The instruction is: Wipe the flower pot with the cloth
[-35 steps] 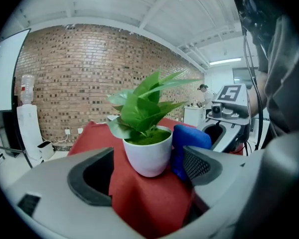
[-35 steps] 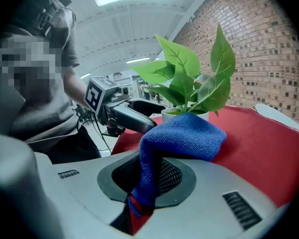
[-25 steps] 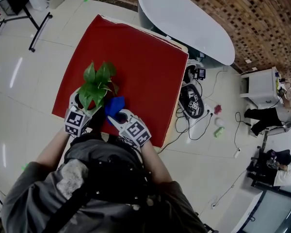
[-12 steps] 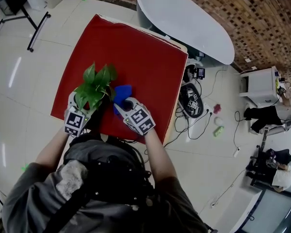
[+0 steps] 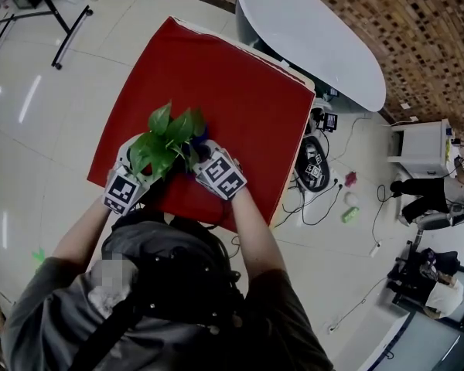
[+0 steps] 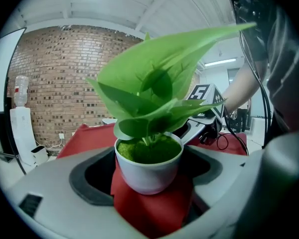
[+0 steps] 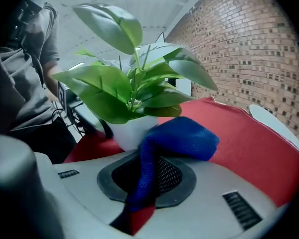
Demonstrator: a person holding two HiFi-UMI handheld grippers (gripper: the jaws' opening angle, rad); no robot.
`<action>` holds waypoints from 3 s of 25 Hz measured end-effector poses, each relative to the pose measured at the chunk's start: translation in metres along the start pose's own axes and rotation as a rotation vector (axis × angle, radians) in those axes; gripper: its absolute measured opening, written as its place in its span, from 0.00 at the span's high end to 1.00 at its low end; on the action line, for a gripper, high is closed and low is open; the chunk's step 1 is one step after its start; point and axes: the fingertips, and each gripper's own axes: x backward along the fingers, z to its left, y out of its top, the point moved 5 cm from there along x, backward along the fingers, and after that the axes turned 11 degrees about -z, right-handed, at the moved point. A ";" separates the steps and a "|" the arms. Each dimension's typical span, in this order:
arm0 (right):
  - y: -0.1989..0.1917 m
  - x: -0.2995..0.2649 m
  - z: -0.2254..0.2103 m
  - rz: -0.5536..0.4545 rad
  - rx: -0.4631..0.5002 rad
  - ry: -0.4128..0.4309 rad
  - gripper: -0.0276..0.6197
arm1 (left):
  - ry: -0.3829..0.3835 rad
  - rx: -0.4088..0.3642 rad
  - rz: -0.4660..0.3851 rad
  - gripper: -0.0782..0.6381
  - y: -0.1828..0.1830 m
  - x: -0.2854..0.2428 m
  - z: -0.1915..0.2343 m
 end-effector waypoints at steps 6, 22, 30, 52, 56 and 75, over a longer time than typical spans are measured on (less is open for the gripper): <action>0.008 0.007 0.018 -0.010 0.066 -0.011 0.84 | -0.017 0.016 -0.003 0.26 -0.001 0.001 0.004; 0.000 0.032 0.086 -0.102 -0.137 -0.088 0.84 | -0.013 -0.006 0.004 0.25 0.002 0.009 -0.005; -0.015 0.078 0.056 -0.222 -0.286 -0.333 0.84 | 0.006 0.019 0.007 0.25 -0.010 0.026 0.006; 0.034 0.319 0.259 -0.711 -0.243 -0.804 0.84 | 0.345 -0.044 -0.105 0.85 0.077 0.217 -0.130; 0.023 0.372 0.367 -0.760 -0.173 -0.788 0.84 | 0.329 -0.001 -0.180 0.85 0.100 0.278 -0.240; 0.093 0.436 0.624 -0.799 0.061 -0.796 0.84 | 0.112 0.035 -0.374 0.85 0.247 0.445 -0.419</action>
